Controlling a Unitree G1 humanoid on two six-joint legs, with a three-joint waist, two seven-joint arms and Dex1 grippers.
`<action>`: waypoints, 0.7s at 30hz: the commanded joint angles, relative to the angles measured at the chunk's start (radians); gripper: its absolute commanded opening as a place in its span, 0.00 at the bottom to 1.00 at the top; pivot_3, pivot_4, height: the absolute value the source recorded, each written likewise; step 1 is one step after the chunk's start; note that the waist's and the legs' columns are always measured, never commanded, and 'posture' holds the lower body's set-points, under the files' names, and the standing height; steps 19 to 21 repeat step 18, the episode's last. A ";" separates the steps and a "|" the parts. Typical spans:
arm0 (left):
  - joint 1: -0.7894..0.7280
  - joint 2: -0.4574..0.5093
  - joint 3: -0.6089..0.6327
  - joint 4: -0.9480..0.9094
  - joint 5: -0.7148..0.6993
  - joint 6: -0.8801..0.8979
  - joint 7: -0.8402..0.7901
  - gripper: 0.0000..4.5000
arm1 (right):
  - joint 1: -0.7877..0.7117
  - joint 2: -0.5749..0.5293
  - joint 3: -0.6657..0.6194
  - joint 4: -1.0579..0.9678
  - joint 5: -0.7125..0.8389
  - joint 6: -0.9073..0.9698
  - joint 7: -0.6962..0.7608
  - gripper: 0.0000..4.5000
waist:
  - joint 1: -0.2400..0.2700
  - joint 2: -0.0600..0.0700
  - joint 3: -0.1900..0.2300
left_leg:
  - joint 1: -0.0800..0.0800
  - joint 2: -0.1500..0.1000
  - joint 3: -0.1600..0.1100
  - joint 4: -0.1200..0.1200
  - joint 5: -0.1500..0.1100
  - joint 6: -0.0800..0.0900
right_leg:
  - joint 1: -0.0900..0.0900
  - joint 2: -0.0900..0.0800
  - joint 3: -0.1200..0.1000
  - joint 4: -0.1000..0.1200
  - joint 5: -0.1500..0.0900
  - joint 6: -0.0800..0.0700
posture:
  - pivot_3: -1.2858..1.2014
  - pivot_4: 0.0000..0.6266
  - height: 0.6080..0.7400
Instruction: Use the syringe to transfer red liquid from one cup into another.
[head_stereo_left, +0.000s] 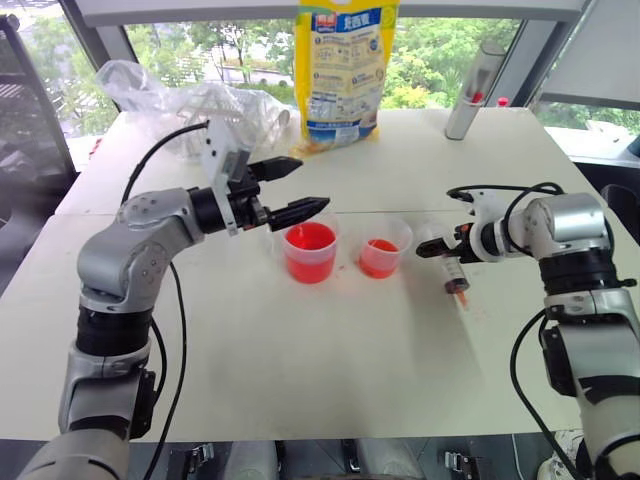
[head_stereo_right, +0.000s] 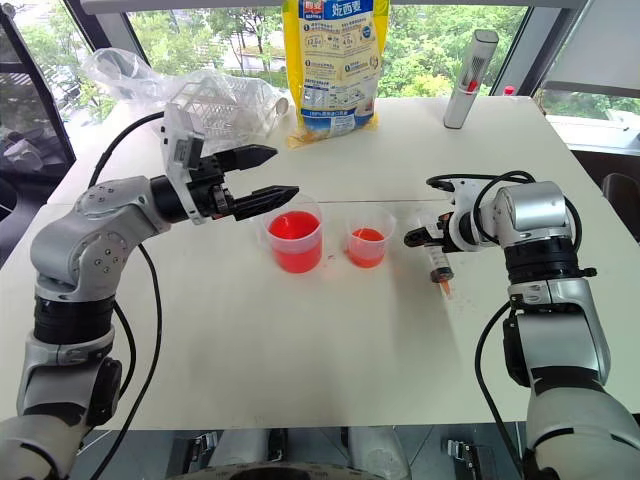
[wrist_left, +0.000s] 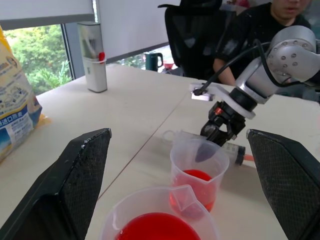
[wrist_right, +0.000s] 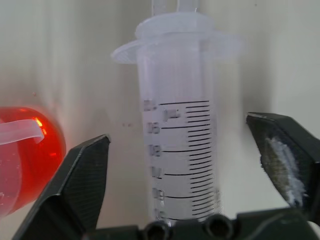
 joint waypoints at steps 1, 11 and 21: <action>0.007 0.023 0.022 -0.046 -0.033 0.013 -0.004 1.00 | 0.007 -0.076 -0.010 -0.162 0.009 -0.021 0.047 0.99 | 0.001 0.000 0.000 | 0.000 0.000 0.000 0.000 0.000 0.000 | 0.000 0.000 0.000 0.000 0.000 0.000 | 0.52 0.24 1.00; 0.096 0.142 0.075 -0.118 -0.101 0.072 -0.020 1.00 | 0.158 -0.311 -0.194 -0.675 0.236 -0.136 0.356 0.99 | -0.003 0.000 0.001 | 0.001 0.001 -0.001 -0.002 0.000 0.000 | 0.000 0.001 -0.001 -0.001 0.000 0.000 | 0.52 0.24 1.00; 0.150 0.202 0.099 -0.157 -0.144 0.097 -0.022 1.00 | 0.335 -0.395 -0.294 -0.891 0.321 -0.237 0.461 0.99 | 0.001 -0.001 0.001 | 0.001 0.001 -0.001 -0.001 0.000 0.000 | 0.002 -0.001 -0.001 -0.002 0.000 0.000 | 0.52 0.24 1.00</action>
